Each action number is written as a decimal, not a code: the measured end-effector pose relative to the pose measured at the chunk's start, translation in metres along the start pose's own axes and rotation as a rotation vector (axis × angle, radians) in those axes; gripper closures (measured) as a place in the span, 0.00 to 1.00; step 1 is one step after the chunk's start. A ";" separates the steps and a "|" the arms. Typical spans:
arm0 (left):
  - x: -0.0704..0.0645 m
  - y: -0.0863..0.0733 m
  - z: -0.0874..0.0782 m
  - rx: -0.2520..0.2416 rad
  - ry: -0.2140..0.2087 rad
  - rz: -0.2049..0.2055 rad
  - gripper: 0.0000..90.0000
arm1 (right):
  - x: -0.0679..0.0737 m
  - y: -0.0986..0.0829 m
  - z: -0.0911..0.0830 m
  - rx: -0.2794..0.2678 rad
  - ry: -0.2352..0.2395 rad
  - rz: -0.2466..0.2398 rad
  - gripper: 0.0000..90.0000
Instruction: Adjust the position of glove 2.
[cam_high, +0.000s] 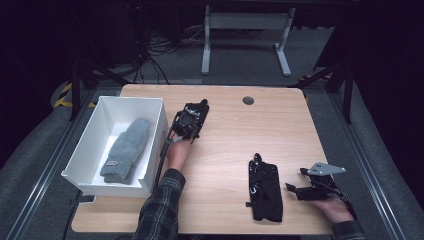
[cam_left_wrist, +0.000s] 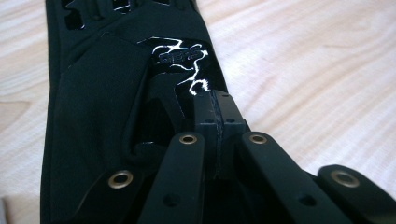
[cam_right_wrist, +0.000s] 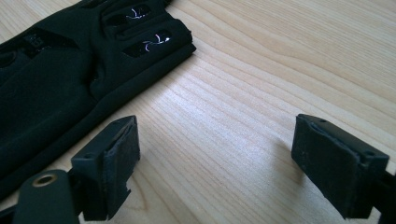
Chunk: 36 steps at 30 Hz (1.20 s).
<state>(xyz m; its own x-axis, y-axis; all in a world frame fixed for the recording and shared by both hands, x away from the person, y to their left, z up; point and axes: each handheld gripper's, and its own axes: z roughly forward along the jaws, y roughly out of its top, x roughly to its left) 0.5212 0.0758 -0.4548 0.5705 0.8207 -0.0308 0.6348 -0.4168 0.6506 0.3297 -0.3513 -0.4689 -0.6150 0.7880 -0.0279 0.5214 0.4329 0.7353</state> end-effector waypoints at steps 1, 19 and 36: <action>-0.002 -0.001 -0.001 0.002 -0.007 0.002 1.00 | 0.000 0.000 0.000 0.000 0.000 0.000 0.17; -0.041 -0.030 -0.026 0.043 -0.154 0.069 1.00 | 0.000 0.000 0.000 0.000 -0.003 0.002 0.17; -0.083 -0.056 -0.048 0.082 -0.311 0.182 1.00 | 0.000 0.001 0.001 0.001 -0.004 0.003 0.17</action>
<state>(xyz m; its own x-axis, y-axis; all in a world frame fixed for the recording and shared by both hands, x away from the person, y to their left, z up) 0.4134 0.0495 -0.4526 0.8012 0.5773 -0.1576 0.5407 -0.5855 0.6039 0.3303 -0.3506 -0.4690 -0.6110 0.7911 -0.0285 0.5238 0.4310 0.7347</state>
